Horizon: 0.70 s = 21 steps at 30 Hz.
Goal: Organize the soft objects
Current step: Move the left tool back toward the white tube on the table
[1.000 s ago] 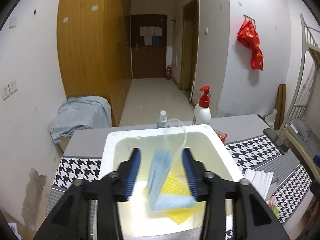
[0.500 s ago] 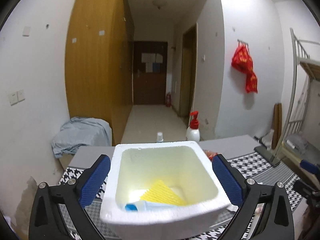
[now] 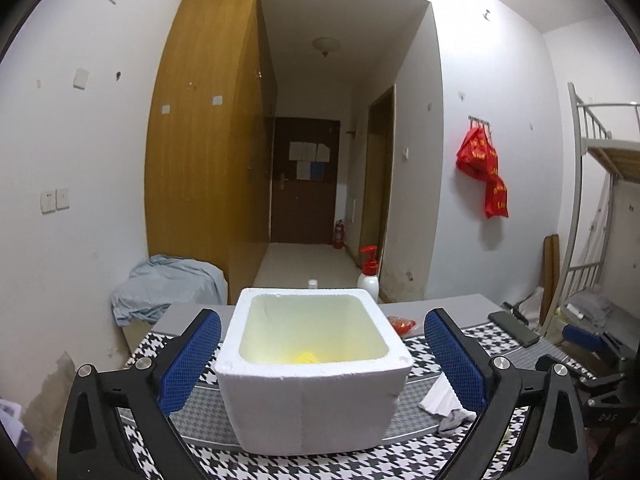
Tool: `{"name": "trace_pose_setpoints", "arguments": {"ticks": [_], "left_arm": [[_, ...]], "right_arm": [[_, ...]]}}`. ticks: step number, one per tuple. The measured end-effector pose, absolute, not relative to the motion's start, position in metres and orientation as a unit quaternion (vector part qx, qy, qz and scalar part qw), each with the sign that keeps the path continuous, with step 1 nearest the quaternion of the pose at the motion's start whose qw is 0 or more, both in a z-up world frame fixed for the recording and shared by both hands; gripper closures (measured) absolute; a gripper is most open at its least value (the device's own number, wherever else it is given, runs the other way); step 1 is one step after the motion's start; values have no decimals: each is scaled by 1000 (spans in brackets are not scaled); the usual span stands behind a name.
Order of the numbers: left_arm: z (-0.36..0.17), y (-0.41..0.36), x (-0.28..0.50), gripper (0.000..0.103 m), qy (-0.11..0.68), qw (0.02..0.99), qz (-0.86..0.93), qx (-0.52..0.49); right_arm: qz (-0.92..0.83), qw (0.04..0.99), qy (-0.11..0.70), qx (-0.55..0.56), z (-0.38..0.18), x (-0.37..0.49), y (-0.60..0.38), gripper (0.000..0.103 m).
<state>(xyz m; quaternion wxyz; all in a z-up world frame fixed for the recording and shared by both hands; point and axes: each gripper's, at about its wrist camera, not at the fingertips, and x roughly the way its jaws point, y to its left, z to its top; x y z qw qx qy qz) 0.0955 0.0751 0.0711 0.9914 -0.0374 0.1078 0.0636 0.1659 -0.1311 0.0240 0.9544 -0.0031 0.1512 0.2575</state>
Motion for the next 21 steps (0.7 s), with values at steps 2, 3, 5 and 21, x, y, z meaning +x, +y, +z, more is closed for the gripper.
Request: {"name": "trace_pose_setpoints", "arguments": {"ticks": [2,3,5,21], "left_arm": [[66,73,93,1,104,992,67,-35],[63,72,92,1,104,992,68,-35],[57,69,92,1,105,992,65,-33],[8,41,81,1,108,993,15,-38]], "right_arm": [[253,956,148,-5,24,162,-132,0],[252,956,147,-5,24,161,-132,0],[251,957,144,-5,23,157,-134,0],[231,959,162,10,0,149,-145,0]]}}
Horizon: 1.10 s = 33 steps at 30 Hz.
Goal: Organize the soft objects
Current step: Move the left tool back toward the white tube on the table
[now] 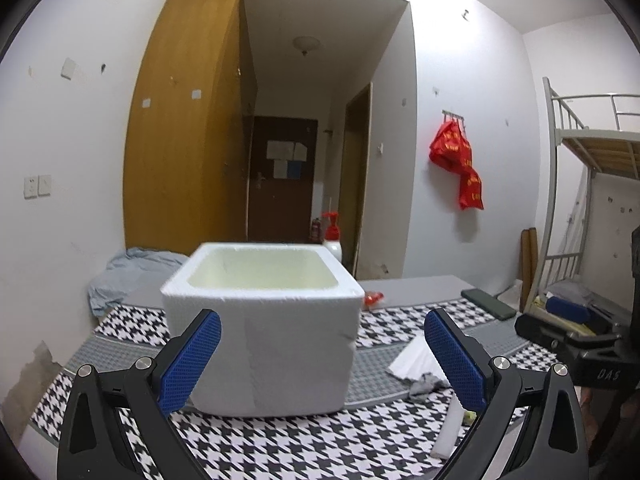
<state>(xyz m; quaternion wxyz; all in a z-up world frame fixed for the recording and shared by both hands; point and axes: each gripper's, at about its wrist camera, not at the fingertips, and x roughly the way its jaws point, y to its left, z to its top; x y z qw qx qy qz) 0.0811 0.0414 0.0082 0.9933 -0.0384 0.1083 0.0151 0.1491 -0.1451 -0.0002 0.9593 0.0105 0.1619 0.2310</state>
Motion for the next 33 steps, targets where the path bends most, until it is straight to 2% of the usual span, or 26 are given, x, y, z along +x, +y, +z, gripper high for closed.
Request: {"name": "trace_pose_setpoints", "arguments": {"ticks": [14,31,33], "left_arm": [[-13,3,91,1,143,987,-59,-31],[-46,-38,129,1,240,958,-155,-4],[-52,-42,132,4,252,954,-162,4]], "right_arm": [[196,965,172,3,-7,148,-164,0],[132,967,219,-9,-36,154,-196,0],[129,966,224,-9,-38,155,-197,0]]}}
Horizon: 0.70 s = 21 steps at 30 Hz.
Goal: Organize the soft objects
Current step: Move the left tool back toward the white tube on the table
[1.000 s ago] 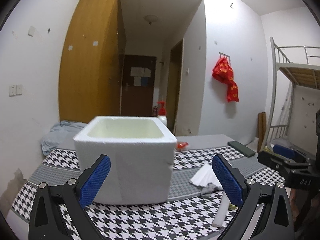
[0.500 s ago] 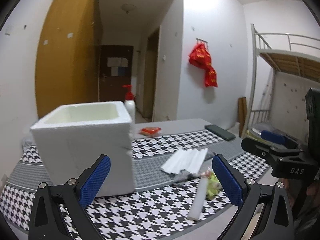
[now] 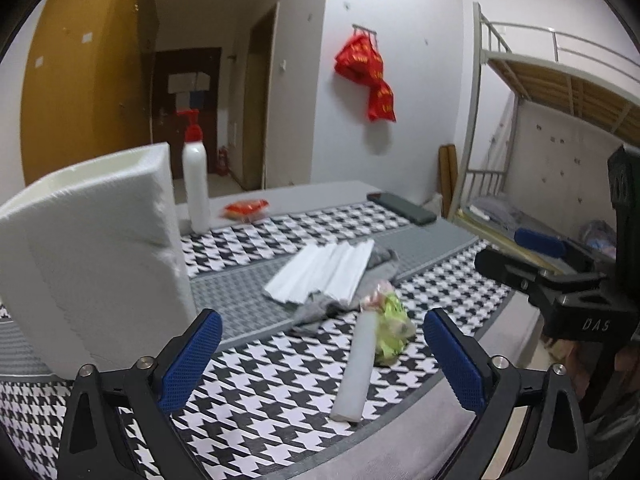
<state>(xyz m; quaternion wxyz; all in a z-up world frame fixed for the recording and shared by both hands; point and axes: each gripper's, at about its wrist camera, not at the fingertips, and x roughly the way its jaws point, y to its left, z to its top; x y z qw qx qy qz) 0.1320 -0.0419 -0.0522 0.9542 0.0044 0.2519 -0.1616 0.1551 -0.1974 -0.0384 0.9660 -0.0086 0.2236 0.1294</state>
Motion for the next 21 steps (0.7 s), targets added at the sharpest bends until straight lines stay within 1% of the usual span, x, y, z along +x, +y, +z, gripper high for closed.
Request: {"name": "trace_pose_setpoints", "arguments": {"ticks": [4,7,9,10,11,12,14,15,18,21], "left_arm": [[-63,-50,136,8,276,944,-181,16],[-72,-56,140,13,298,934,-195,27],[-79,-60,145,23,315,926,-207,28],[-82,-62,147,27,323,922,-210,33],[-84,-63,148,34,327,921,-210,36],[-87,-65,150,38,334,918,-211,43],[-93,-66,153,40,347,911,-217,46],[-95,-66,153,46,353,908,-221,45],[-100,-66,155,54,373,897,-230,46],[-102,-67,155,59,382,894,-231,51]], "right_arm": [[130,964,233,-8,-44,157,-199,0],[129,962,242,-5,-50,159,-201,0],[130,960,246,-3,-52,160,-202,0],[131,960,249,-3,-54,162,-201,0],[132,959,251,-3,-56,162,-201,0],[133,958,253,-3,-57,163,-201,0],[135,957,258,-3,-60,166,-200,0],[135,956,259,-3,-61,168,-200,0],[137,955,264,-3,-63,171,-199,0],[140,954,267,-3,-65,173,-197,0]]}}
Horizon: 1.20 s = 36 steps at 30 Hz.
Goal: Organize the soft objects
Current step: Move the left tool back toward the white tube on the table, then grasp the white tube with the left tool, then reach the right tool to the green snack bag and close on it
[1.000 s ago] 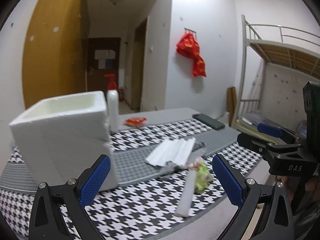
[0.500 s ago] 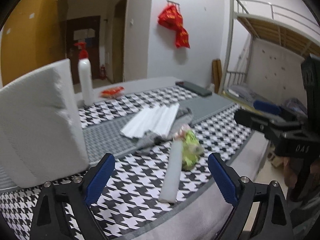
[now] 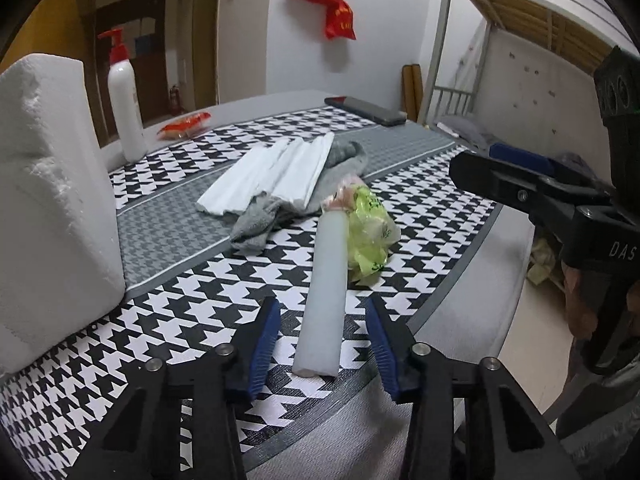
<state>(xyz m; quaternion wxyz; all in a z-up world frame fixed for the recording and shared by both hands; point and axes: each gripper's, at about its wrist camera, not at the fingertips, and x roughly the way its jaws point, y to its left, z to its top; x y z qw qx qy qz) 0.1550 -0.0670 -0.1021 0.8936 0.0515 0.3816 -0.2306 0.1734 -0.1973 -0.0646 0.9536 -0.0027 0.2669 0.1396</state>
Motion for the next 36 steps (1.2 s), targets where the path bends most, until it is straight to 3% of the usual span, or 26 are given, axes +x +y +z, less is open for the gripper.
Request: {"name": "trace_pose_setpoints", "arguments": {"ticks": [3,10,11,12,15,36], "left_arm": [[-104,-68,155,68,386,892,-228,59],[-106,-71,154,71,391,889,-228,73],[-106,-71,154,72,390,889,-227,75],[-106,-72,153,81,389,890,-223,81],[-106,-72,154,83,388,890,-223,84],[-87,-36,141,86,352,911,-208,51]], "right_arm": [[145,952,270,-1,-67,175,-195,0],[152,948,281,-3,-74,182,-190,0],[153,947,282,-4,-74,182,-189,0],[154,947,282,-4,-74,182,-189,0],[157,945,286,-6,-77,184,-186,0],[195,925,324,-16,-90,198,-151,0]]}}
